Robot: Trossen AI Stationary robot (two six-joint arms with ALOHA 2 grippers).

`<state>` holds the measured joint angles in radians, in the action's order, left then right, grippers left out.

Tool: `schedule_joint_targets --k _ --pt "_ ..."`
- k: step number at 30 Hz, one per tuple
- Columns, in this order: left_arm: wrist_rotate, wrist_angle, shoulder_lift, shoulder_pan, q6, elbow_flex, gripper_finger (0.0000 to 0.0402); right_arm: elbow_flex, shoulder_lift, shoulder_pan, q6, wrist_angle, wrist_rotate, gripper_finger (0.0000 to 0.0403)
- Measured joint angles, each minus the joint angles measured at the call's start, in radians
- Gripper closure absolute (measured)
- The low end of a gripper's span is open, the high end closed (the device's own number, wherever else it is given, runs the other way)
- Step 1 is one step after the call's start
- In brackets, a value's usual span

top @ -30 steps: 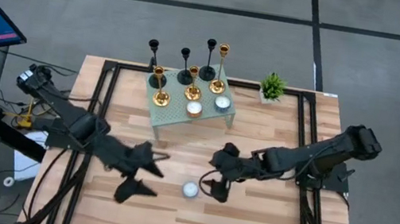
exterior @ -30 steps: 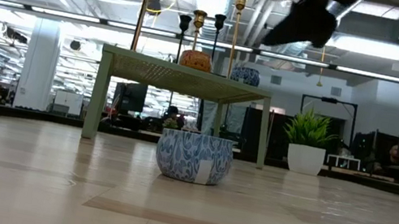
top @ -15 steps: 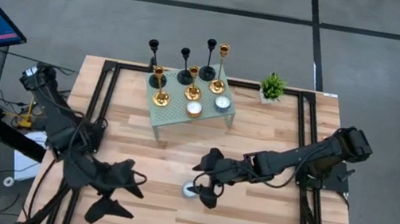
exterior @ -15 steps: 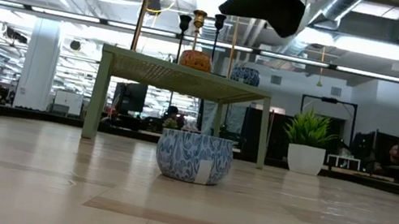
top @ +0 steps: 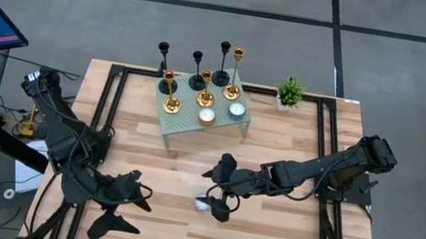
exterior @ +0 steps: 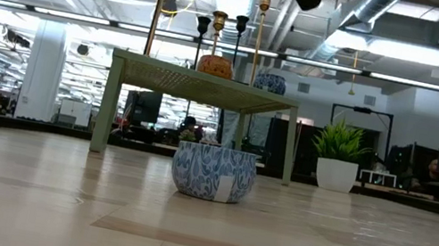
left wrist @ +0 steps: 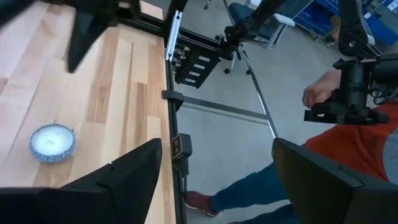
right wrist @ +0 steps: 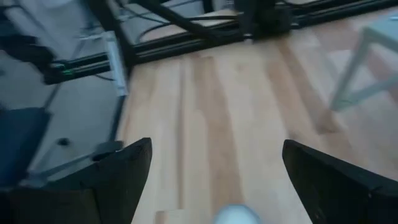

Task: Pick & Place candle stick holders
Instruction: Put the blue scented candle on the shelf

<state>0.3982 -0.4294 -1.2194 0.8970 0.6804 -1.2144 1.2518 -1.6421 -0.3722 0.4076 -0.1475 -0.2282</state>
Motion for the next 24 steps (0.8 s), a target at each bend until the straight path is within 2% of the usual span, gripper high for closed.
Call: schedule_joint_targets --k 7,11,15,24 --pt "0.020 0.000 0.000 0.000 -0.003 0.000 0.0094 0.000 -0.002 -0.001 -0.048 -0.036 -0.111 0.0051" --pt "0.021 0.000 0.000 0.000 0.000 0.000 0.0094 -0.002 -0.029 0.000 -0.069 -0.001 -0.116 0.0051" --pt "0.020 -0.001 0.000 0.000 0.006 0.000 0.0094 -0.004 -0.098 -0.031 -0.058 -0.051 -0.117 0.0051" --pt "0.020 0.000 0.000 0.000 0.008 0.000 0.0094 -0.002 -0.274 -0.104 0.005 0.072 -0.140 0.0051"
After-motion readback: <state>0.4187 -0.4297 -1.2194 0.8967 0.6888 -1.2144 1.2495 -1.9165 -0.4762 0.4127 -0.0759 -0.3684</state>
